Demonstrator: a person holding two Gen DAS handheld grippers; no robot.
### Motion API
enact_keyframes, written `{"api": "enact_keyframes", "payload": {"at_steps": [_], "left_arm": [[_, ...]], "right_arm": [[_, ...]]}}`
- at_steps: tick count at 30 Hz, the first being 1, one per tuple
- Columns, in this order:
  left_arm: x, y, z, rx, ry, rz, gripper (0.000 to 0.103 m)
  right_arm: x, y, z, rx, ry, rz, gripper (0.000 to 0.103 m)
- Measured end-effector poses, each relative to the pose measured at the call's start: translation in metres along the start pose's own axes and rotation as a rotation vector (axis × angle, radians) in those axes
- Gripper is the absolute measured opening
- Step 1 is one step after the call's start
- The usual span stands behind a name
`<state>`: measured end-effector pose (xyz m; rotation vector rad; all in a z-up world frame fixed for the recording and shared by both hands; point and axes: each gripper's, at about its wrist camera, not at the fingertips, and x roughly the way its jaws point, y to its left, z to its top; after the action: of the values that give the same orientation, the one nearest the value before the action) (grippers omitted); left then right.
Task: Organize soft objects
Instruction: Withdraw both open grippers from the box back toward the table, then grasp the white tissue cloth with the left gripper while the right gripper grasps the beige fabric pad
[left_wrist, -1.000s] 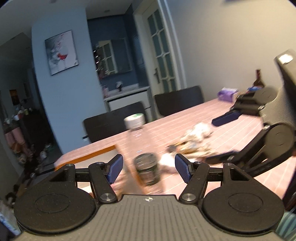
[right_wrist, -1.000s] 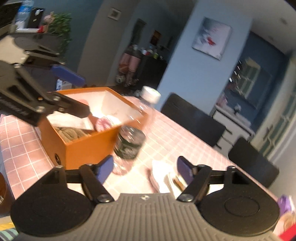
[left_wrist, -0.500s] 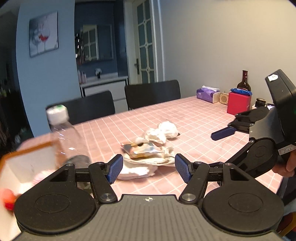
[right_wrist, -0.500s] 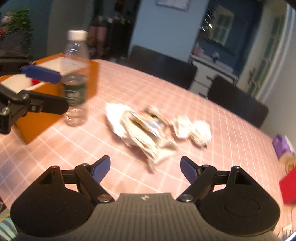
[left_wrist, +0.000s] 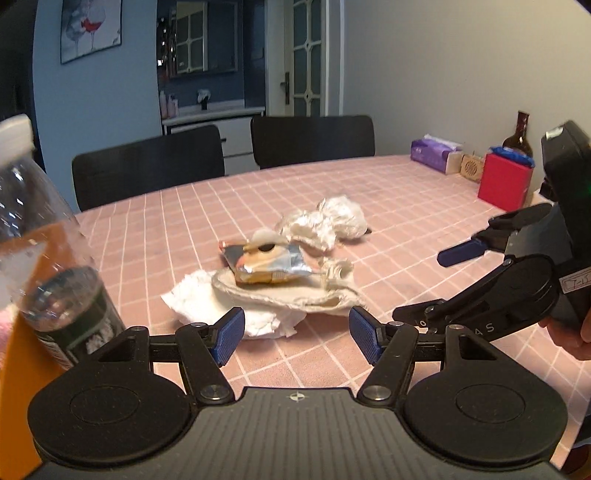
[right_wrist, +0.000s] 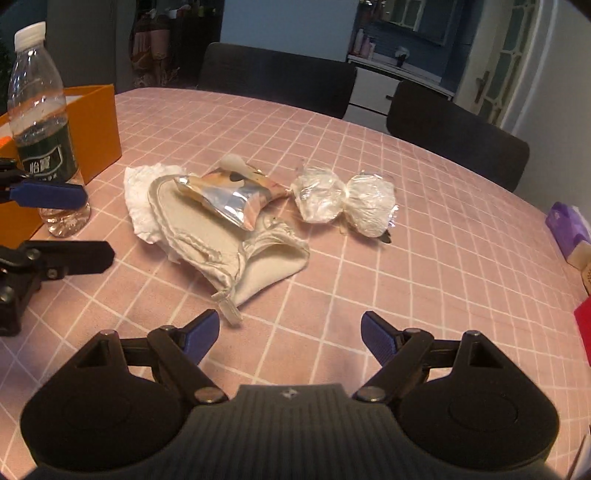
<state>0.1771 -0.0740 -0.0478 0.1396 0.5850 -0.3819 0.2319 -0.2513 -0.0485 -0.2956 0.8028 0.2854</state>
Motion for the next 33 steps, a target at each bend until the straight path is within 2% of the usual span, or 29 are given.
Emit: {"api": "enact_keyframes", "payload": {"at_steps": [4,11,15,17,21,22,23,24,25,27,29,30,31,33], "left_arm": [[0.014,0.000,-0.003,0.017,0.021,0.009,0.076],[0.036,0.004,-0.002,0.010,0.022,0.025,0.076],[0.043,0.007,-0.001,-0.012,0.025,0.033,0.076],[0.046,0.008,-0.001,-0.013,0.033,0.050,0.076],[0.049,0.011,-0.002,-0.008,0.047,0.066,0.072],[0.049,0.011,-0.003,0.002,0.050,0.073,0.070],[0.049,0.010,-0.003,0.015,0.055,0.083,0.063],[0.050,0.009,-0.003,0.026,0.063,0.090,0.056],[0.052,0.010,-0.003,0.029,0.074,0.096,0.052],[0.054,0.012,-0.004,0.020,0.087,0.091,0.033],[0.056,0.014,-0.005,0.008,0.091,0.080,0.021],[0.056,0.014,-0.005,0.003,0.090,0.078,0.010],[0.055,0.015,-0.006,0.002,0.089,0.077,0.005],[0.051,0.014,-0.006,0.003,0.082,0.084,0.000]], "right_arm": [[0.013,0.005,0.003,-0.052,-0.012,0.008,0.083],[0.034,0.006,0.010,-0.072,-0.013,0.047,0.081],[0.040,0.009,0.014,-0.088,-0.033,0.079,0.075],[0.041,0.013,0.016,-0.106,-0.041,0.088,0.072],[0.040,0.020,0.019,-0.127,-0.051,0.128,0.046],[0.040,0.021,0.020,-0.125,-0.052,0.137,0.032],[0.039,0.022,0.020,-0.125,-0.046,0.146,0.024],[0.038,0.023,0.021,-0.124,-0.039,0.149,0.020],[0.036,0.023,0.021,-0.121,-0.039,0.148,0.019],[0.031,0.022,0.022,-0.119,-0.046,0.147,0.017],[0.024,0.020,0.023,-0.108,-0.052,0.147,0.017],[0.021,0.018,0.024,-0.099,-0.055,0.147,0.016],[0.016,0.017,0.024,-0.094,-0.055,0.149,0.016],[0.008,0.014,0.024,-0.085,-0.052,0.153,0.016]]}}
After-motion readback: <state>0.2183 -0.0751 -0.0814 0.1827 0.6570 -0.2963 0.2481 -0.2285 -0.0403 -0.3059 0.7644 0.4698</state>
